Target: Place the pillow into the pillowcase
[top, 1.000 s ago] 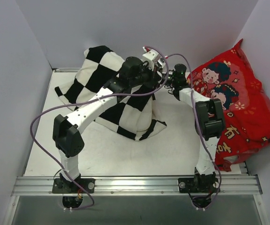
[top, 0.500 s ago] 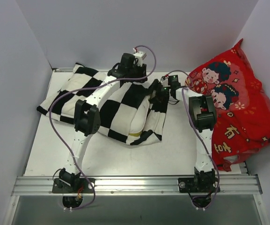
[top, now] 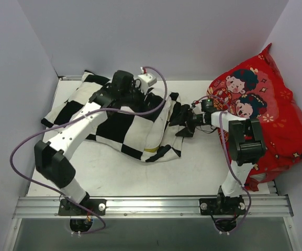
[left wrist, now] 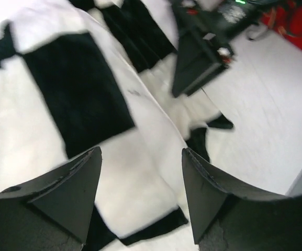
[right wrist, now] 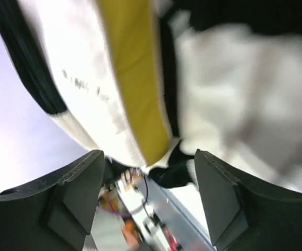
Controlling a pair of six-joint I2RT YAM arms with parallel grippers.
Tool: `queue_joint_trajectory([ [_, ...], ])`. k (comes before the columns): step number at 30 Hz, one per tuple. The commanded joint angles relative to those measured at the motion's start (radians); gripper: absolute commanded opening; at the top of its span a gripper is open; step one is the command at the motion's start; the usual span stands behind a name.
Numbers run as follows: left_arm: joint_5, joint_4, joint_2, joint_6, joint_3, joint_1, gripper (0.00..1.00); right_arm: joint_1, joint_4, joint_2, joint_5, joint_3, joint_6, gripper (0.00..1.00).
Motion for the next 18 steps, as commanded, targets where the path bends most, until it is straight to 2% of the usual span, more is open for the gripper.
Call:
queue_joint_trajectory([
  [1, -0.035, -0.127, -0.059, 0.098, -0.151, -0.073, 0.69, 0.112, 0.120, -0.036, -0.086, -0.029, 0.083, 0.69],
  [4, -0.089, -0.195, -0.066, 0.086, -0.197, -0.127, 0.68, 0.156, 0.265, 0.013, -0.091, -0.055, 0.194, 0.66],
  [8, -0.176, -0.236, -0.015, 0.070, -0.225, -0.162, 0.68, 0.196, 0.331, 0.090, -0.091, -0.049, 0.257, 0.63],
  [11, -0.239, -0.249, 0.048, 0.047, -0.228, -0.159, 0.67, 0.210, 0.399, 0.126, -0.092, -0.052, 0.319, 0.57],
  [16, -0.307, -0.252, 0.156, 0.030, -0.209, -0.151, 0.66, 0.225, 0.495, 0.162, -0.106, -0.043, 0.394, 0.36],
  [17, -0.310, -0.253, 0.166, 0.027, -0.205, -0.151, 0.64, 0.227, 0.521, 0.164, -0.109, -0.047, 0.440, 0.32],
  [18, -0.295, -0.253, 0.175, 0.029, -0.205, -0.150, 0.58, 0.229, 0.578, 0.167, -0.112, -0.050, 0.461, 0.24],
])
